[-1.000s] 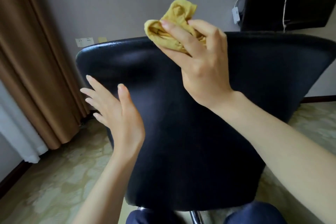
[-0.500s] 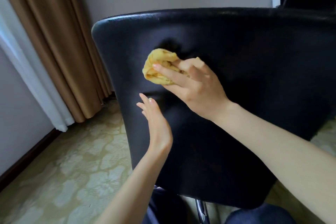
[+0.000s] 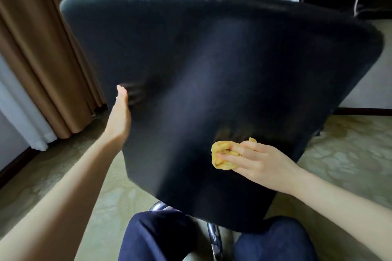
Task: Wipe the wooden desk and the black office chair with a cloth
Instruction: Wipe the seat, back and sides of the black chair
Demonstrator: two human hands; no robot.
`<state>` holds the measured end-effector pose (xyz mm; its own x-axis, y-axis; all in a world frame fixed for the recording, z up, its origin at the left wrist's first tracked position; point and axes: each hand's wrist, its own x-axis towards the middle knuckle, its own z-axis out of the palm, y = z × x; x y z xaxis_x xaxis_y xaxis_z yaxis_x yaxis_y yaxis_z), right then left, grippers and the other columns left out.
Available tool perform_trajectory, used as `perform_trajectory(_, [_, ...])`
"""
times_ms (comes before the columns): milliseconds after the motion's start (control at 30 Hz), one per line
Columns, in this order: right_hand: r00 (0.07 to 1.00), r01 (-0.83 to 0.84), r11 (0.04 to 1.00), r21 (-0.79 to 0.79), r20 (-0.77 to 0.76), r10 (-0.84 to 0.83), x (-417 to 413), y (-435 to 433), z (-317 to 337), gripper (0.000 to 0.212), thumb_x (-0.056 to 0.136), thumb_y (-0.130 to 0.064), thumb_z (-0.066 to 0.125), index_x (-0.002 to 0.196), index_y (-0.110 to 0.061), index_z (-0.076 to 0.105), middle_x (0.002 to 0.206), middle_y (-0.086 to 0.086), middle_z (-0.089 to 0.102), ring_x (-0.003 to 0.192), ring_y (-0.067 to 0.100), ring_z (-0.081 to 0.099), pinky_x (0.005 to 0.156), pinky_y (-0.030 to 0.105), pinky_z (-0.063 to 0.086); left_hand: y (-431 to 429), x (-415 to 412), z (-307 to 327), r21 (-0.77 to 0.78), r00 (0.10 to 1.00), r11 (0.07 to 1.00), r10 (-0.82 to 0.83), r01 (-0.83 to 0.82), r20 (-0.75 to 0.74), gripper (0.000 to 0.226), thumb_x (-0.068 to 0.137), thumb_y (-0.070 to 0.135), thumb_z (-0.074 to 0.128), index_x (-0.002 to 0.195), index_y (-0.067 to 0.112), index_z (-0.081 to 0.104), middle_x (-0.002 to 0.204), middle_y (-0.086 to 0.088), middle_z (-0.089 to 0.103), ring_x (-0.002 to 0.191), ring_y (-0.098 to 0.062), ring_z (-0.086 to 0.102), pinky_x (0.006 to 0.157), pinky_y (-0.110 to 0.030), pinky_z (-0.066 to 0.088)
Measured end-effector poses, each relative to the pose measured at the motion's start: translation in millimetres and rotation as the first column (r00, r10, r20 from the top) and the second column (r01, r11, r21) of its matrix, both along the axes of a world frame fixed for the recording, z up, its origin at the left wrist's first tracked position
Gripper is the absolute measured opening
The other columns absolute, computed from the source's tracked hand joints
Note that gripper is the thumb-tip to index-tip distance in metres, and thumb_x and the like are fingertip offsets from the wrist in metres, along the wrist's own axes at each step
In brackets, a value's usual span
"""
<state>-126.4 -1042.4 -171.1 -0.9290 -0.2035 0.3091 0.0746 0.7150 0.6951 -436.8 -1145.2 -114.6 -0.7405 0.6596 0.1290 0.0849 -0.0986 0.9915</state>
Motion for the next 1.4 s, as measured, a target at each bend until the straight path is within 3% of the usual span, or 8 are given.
perform_trajectory(133, [0.995, 0.031, 0.999, 0.029, -0.098, -0.029, 43.2, -8.1, 27.7, 0.023, 0.087, -0.009, 0.066, 0.108, -0.016, 0.071, 0.134, -0.001, 0.057, 0.119, 0.02, 0.048, 0.096, 0.035, 0.043, -2.8, -15.6, 11.7, -0.023, 0.99, 0.999, -0.036, 0.033, -0.137, 0.055, 0.101, 0.047, 0.021, 0.148, 0.019, 0.029, 0.153, 0.002, 0.031, 0.139, -0.012, 0.03, 0.117, -0.037, 0.022])
perform_trajectory(333, [0.928, 0.123, 0.963, 0.24, -0.372, -0.025, 59.4, -29.5, 109.0, 0.022, 0.09, -0.009, 0.065, 0.11, -0.016, 0.071, 0.124, -0.003, 0.063, 0.108, 0.022, 0.053, 0.087, 0.035, 0.045, -12.7, 32.1, 37.1, 0.178, 0.871, 0.979, 0.17, -0.097, -0.461, 0.056, 0.102, 0.033, 0.028, 0.152, 0.017, 0.008, 0.16, -0.005, 0.0, 0.146, -0.015, 0.0, 0.113, -0.023, 0.001])
perform_trajectory(533, [0.823, 0.083, 0.955, 0.284, -0.561, 0.095, 35.4, -30.7, 146.3, 0.02, 0.093, -0.013, 0.064, 0.111, -0.013, 0.071, 0.125, -0.002, 0.06, 0.104, 0.029, 0.063, 0.074, 0.038, 0.056, -29.8, 103.5, 35.5, 0.153, 0.411, 0.988, 0.131, 0.021, -0.902, 0.076, 0.087, 0.024, 0.05, 0.151, 0.012, 0.009, 0.156, -0.022, -0.005, 0.144, -0.036, -0.008, 0.114, -0.051, -0.003])
perform_trajectory(600, [0.797, 0.123, 0.948, 0.294, -0.598, 0.083, 31.2, -28.4, 132.3, 0.019, 0.091, -0.016, 0.066, 0.109, -0.019, 0.073, 0.124, -0.004, 0.062, 0.108, 0.022, 0.054, 0.08, 0.033, 0.05, -31.5, 126.7, 13.2, 0.052, 0.346, 0.998, 0.038, 0.031, -0.938, 0.083, 0.085, 0.025, 0.052, 0.151, 0.013, 0.004, 0.157, -0.02, -0.007, 0.144, -0.035, -0.011, 0.112, -0.051, -0.007])
perform_trajectory(900, [0.848, -0.006, 1.0, 0.019, -0.53, 0.015, 58.7, -7.8, 1.1, 0.013, 0.086, -0.018, 0.072, 0.098, -0.016, 0.076, 0.13, -0.009, 0.058, 0.109, 0.015, 0.048, 0.085, 0.029, 0.045, -19.9, 181.5, -72.6, -0.281, 0.835, 0.954, -0.236, 0.102, -0.498, 0.096, 0.087, 0.013, 0.055, 0.147, 0.025, -0.02, 0.155, -0.008, -0.025, 0.144, -0.026, -0.015, 0.113, -0.046, -0.009])
perform_trajectory(1067, [0.85, -0.067, 0.992, -0.109, -0.527, 0.0, 66.7, -8.0, -55.1, 0.013, 0.085, -0.014, 0.07, 0.096, -0.015, 0.077, 0.138, -0.008, 0.034, 0.112, 0.014, 0.042, 0.089, 0.029, 0.045, -10.8, 190.1, -86.0, -0.298, 0.855, 0.927, -0.336, 0.227, -0.394, 0.1, 0.087, 0.005, 0.054, 0.145, 0.027, -0.024, 0.153, -0.005, -0.031, 0.145, -0.017, -0.011, 0.117, -0.05, -0.001])
perform_trajectory(1300, [0.859, 0.007, 0.952, -0.306, -0.485, -0.162, 69.7, -15.3, -124.7, 0.022, 0.082, -0.008, 0.069, 0.103, -0.013, 0.074, 0.118, -0.004, 0.066, 0.107, 0.019, 0.049, 0.087, 0.037, 0.045, -1.2, 193.0, -92.7, -0.242, 0.858, 0.945, -0.307, 0.222, -0.412, 0.101, 0.085, 0.001, 0.055, 0.147, 0.024, -0.022, 0.151, -0.007, -0.034, 0.142, -0.015, -0.018, 0.118, -0.043, 0.007])
perform_trajectory(1400, [0.81, 0.066, 0.775, -0.629, -0.42, -0.409, 70.1, -42.0, -153.1, 0.034, 0.085, -0.016, 0.064, 0.119, -0.022, 0.065, 0.121, -0.003, 0.059, 0.108, 0.019, 0.048, 0.097, 0.036, 0.041, -3.6, 193.1, -98.1, -0.224, 0.855, 0.955, -0.278, 0.195, -0.439, 0.101, 0.084, 0.001, 0.057, 0.148, 0.025, -0.017, 0.153, -0.005, -0.029, 0.141, -0.012, -0.013, 0.115, -0.036, 0.015])
